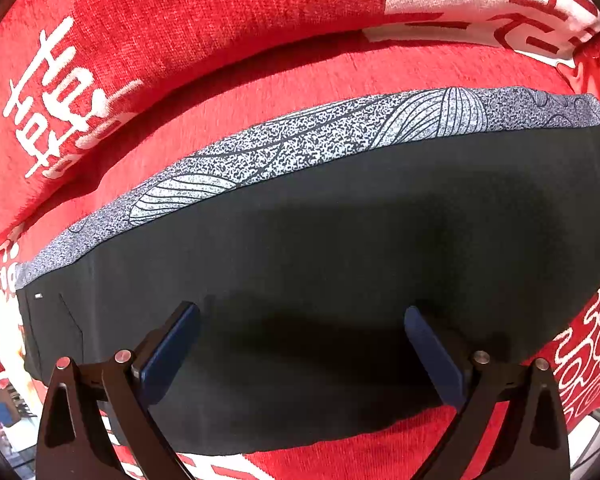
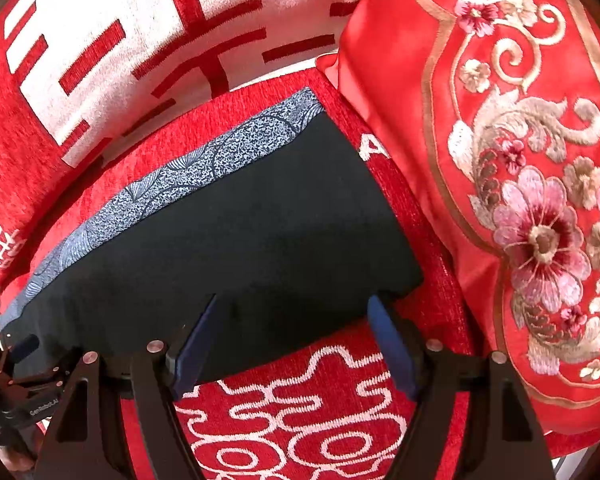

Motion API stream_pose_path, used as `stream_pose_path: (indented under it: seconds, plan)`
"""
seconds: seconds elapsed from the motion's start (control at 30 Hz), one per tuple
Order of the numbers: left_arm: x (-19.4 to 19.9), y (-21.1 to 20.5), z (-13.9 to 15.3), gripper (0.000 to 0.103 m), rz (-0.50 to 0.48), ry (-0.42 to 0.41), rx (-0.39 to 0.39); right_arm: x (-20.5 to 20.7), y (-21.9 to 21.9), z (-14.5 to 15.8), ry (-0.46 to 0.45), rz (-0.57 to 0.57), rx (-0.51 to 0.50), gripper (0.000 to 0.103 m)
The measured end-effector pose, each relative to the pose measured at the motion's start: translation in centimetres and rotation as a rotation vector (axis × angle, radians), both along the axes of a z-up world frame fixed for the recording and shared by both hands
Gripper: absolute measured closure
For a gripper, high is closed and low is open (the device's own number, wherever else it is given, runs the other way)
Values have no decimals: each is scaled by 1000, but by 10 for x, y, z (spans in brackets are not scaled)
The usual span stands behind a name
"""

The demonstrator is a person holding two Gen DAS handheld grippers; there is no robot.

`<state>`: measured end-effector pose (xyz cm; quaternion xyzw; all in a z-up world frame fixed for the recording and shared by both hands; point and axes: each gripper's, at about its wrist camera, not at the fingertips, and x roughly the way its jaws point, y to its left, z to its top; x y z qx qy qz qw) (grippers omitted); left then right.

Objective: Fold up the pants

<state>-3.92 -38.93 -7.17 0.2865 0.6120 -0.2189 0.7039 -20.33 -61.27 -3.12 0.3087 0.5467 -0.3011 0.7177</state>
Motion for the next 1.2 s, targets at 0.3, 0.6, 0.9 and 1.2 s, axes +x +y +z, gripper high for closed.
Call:
stream_pose_path:
  seconds: [0.3,0.6,0.9,1.2]
  plan:
    - [-6,-3,1,1,-9,-17,9,12,-4,34,-107,-32,-105,31]
    - [-11,-3,1,0,-36,-47,0,77,-27,0,-54,53,-74,58]
    - [-7,4,0,0,-27,-12,-33,80,-45,6,-85,-26,-94,57]
    - [11,16,-8,0,7,70,-68,-32,11,9,-306,-237,170,43]
